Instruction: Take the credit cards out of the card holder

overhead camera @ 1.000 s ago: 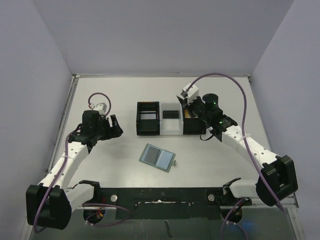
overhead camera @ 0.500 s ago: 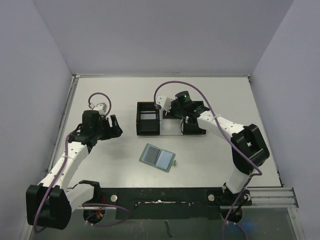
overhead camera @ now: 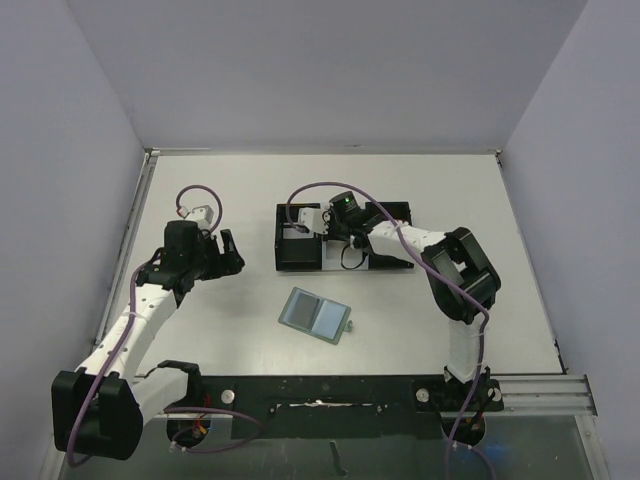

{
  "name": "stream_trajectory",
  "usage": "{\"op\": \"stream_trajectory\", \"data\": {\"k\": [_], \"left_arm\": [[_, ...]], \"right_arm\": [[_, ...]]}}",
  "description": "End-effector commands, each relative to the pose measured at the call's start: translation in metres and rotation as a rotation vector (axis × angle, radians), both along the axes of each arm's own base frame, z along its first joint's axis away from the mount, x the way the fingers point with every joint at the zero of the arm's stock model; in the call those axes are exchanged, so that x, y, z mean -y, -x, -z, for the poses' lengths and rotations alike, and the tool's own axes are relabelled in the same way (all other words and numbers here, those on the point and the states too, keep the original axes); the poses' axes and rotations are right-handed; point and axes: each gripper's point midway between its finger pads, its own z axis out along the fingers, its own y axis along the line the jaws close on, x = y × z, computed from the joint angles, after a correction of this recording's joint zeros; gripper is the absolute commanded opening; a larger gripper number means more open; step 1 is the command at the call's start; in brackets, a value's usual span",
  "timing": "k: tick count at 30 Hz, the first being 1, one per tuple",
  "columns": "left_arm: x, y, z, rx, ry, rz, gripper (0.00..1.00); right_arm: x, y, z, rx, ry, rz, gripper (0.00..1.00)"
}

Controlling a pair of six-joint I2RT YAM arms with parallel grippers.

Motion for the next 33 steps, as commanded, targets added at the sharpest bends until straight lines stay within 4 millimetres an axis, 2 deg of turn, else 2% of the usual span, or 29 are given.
{"op": "stream_trajectory", "data": {"k": [1,4,8,12,18,24,33], "left_arm": [[-0.002,-0.014,-0.018,0.081,-0.005,-0.002,0.74],[-0.001,-0.014,-0.015,0.070,-0.006,0.002,0.74],[-0.001,-0.014,-0.012,0.060,-0.009,0.003,0.75],[0.000,-0.014,-0.009,0.050,-0.005,0.011,0.75],[0.002,-0.014,-0.006,0.038,-0.001,0.022,0.75],[0.005,-0.013,-0.003,0.025,0.007,0.036,0.75],[0.008,-0.013,-0.002,0.019,0.016,0.049,0.75]], "right_arm": [[-0.007,-0.014,-0.013,0.067,-0.019,-0.028,0.13],[-0.006,-0.011,-0.010,0.039,-0.031,-0.026,0.23],[-0.001,-0.012,-0.011,0.026,-0.057,-0.001,0.30],[-0.001,-0.014,-0.014,0.017,-0.091,0.016,0.34],[0.002,-0.010,-0.007,-0.011,-0.086,0.019,0.39],[-0.002,-0.008,-0.016,-0.041,-0.142,0.014,0.45],[-0.001,-0.016,-0.030,-0.026,-0.176,0.043,0.47]]}}
